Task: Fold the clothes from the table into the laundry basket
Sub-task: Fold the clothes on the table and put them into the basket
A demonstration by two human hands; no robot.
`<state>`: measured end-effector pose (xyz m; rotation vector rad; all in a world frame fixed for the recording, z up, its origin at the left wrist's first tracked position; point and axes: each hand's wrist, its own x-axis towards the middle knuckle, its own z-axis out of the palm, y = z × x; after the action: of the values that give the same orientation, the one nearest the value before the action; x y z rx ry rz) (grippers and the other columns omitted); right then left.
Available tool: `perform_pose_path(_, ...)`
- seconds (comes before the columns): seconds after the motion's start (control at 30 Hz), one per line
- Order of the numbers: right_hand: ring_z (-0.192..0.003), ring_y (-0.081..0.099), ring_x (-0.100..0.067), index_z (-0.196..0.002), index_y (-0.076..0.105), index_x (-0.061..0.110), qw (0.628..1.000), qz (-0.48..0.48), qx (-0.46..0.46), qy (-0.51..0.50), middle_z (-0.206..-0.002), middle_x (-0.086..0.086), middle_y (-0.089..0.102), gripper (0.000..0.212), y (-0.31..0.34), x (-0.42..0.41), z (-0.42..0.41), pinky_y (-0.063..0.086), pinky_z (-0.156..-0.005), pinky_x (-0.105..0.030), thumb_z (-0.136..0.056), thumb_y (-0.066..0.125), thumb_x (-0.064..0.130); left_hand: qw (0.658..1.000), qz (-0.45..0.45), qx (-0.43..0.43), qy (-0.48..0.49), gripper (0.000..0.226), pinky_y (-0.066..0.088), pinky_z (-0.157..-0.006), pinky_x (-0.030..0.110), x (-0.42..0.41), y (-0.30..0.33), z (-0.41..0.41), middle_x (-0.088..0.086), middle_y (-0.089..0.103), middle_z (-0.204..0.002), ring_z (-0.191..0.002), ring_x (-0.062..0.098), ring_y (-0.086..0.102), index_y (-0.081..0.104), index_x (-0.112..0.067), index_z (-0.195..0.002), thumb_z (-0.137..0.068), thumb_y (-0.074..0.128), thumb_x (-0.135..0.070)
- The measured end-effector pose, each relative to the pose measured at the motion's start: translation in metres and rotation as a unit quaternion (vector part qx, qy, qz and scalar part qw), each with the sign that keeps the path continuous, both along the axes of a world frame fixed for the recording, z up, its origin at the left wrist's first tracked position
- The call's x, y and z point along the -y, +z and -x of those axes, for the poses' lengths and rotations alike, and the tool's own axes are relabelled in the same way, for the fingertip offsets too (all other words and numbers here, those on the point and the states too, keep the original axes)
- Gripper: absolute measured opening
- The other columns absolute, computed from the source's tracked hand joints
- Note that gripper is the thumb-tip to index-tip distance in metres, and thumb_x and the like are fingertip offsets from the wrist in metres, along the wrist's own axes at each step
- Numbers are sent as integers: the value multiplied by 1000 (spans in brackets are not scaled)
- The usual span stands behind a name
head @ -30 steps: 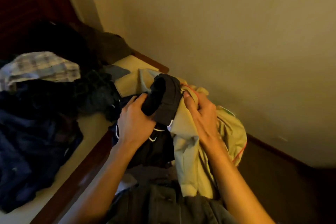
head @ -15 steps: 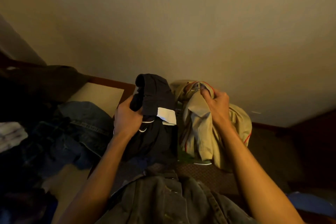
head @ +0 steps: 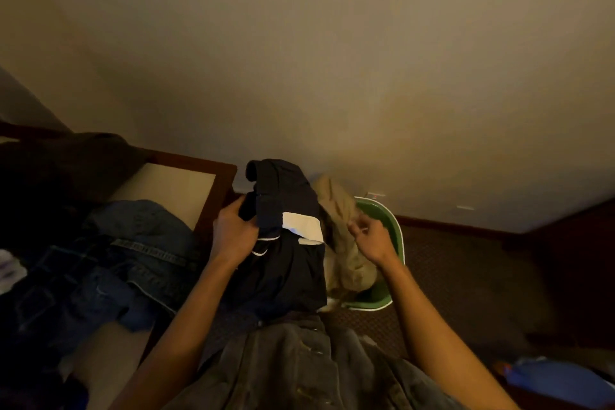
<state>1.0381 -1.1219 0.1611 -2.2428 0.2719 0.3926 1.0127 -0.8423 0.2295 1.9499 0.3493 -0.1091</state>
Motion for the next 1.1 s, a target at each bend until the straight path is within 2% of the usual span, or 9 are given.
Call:
perform_pose_path(0.13, -70, 59, -9, -77, 62, 21, 998, -14, -17, -50, -73, 4, 64, 23, -10, 28, 18, 40, -69, -27, -99, 58, 26, 1000, -17, -10, -8, 1, 52, -77, 34, 32, -2, -9, -7, 70, -91, -91, 17, 66, 67, -37, -88, -88, 68, -37)
perform_pose_path(0.27, -80, 60, -20, -90, 68, 1, 993, -44, 12, -113, -85, -11, 69, 20, -4, 57, 23, 37, -68, -26, -98, 59, 17, 998, -34, -35, -27, 41, 51, -94, 42, 72, 0, -33, -6, 66, -109, -104, 21, 62, 62, -36, -109, -84, 55, -68)
perform_pose_path(0.47, -84, 63, -23, -84, 65, 14, 989, -60, 25, -135, -84, -7, 69, 14, -6, 73, 25, 47, -77, -35, -95, 59, 17, 992, 26, -118, -45, 73, 40, -108, 49, 107, -6, -52, 5, 44, -150, -134, 31, 44, 43, -33, -143, -87, 32, -80)
perform_pose_path(0.53, -85, 63, -21, -92, 68, 9, 988, -77, 19, -131, -89, -9, 70, 12, -8, 74, 31, 44, -73, -29, -96, 58, 14, 987, 38, -143, -58, 75, 39, -108, 51, 109, -13, -37, 0, 46, -147, -133, 29, 46, 44, -33, -143, -87, 30, -81)
perform_pose_path(0.6, -83, 61, -19, -96, 68, 5, 989, -86, -1, -124, -89, -10, 68, 14, -13, 73, 38, 44, -68, -26, -98, 56, 12, 987, 56, -139, -66, 61, 38, -101, 39, 109, -22, -15, -8, 49, -131, -123, 20, 49, 50, -27, -140, -98, 30, -66)
perform_pose_path(0.67, -84, 63, -23, -92, 67, 8, 991, -87, -15, -105, -89, -10, 69, 14, -24, 68, 44, 48, -74, -31, -98, 56, 13, 984, 52, -157, -59, 54, 39, -96, 36, 103, -35, 8, -7, 50, -124, -115, 19, 51, 53, -23, -138, -103, 29, -57)
perform_pose_path(0.8, -87, 66, -28, -79, 63, 19, 993, -83, -63, -48, -81, -5, 68, 19, -49, 49, 54, 51, -86, -45, -96, 56, 14, 976, 37, -213, -16, 57, 43, -100, 42, 79, -61, 64, 2, 59, -131, -122, 27, 56, 59, -24, -133, -100, 31, -61)
perform_pose_path(0.93, -88, 66, -28, -79, 62, 22, 990, -97, -101, 29, -82, -5, 67, 22, -55, 9, 66, 52, -85, -47, -98, 54, 16, 975, 44, -216, 39, 43, 48, -96, 46, 57, -69, 112, 2, 58, -105, -102, 24, 61, 62, -24, -106, -101, 34, -56)
perform_pose_path(1.1, -91, 64, -22, -84, 64, 17, 981, -102, -104, 130, -86, -2, 67, 17, -44, -50, 79, 47, -84, -35, -98, 55, 15, 972, 46, -194, 125, 51, 49, -96, 46, 19, -71, 167, 1, 61, -115, -105, 21, 63, 61, -17, -123, -100, 38, -56)
